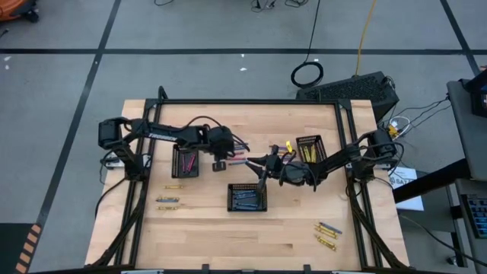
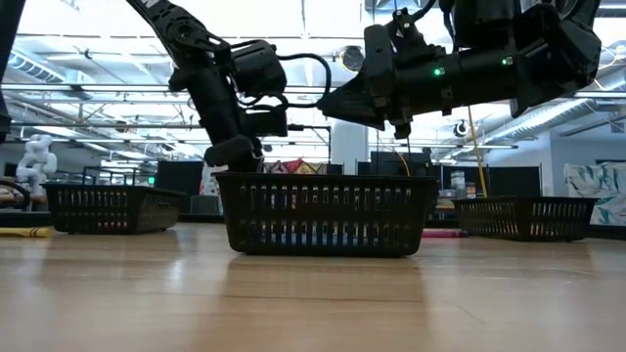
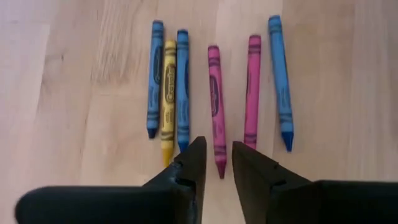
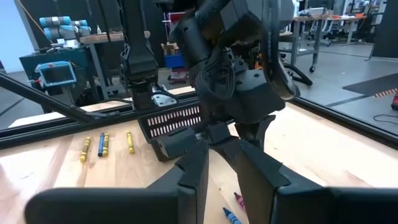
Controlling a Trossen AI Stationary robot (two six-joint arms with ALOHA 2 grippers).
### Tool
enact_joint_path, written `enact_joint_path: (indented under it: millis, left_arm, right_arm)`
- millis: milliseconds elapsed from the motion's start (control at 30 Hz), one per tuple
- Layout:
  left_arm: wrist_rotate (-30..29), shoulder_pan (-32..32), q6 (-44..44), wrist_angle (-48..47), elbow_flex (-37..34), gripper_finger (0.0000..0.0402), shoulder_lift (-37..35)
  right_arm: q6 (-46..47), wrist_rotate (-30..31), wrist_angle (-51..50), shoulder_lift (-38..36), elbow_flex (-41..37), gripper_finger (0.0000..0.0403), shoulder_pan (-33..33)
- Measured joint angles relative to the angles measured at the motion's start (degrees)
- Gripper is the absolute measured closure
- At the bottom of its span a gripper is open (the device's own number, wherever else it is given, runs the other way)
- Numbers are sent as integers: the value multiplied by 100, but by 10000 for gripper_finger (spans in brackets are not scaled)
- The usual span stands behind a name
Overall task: Sort crayons
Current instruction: Put the red crayon into the left black basket
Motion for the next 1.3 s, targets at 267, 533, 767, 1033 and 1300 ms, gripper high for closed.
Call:
enact_joint_path:
  millis: [267, 533, 767, 1033, 1300]
  left_arm:
    - [-5, 2, -7, 71, -13, 318, 213]
    - [-49, -5, 54, 459, -4, 311, 590]
    - [-120, -14, 142, 523, 22, 325, 795]
    - [-50, -14, 99, 481, 6, 392, 655]
    - [-1652, -395, 396, 228, -6, 401, -572]
  right_arm:
    - [20, 0, 5, 0, 0, 337, 0]
    - [46, 0, 10, 0, 2, 337, 0]
    - [46, -2, 8, 0, 4, 337, 0]
    - [-786, 30, -360, -541, 2, 337, 80]
    - [-1757, 935, -2076, -2033, 4, 337, 259]
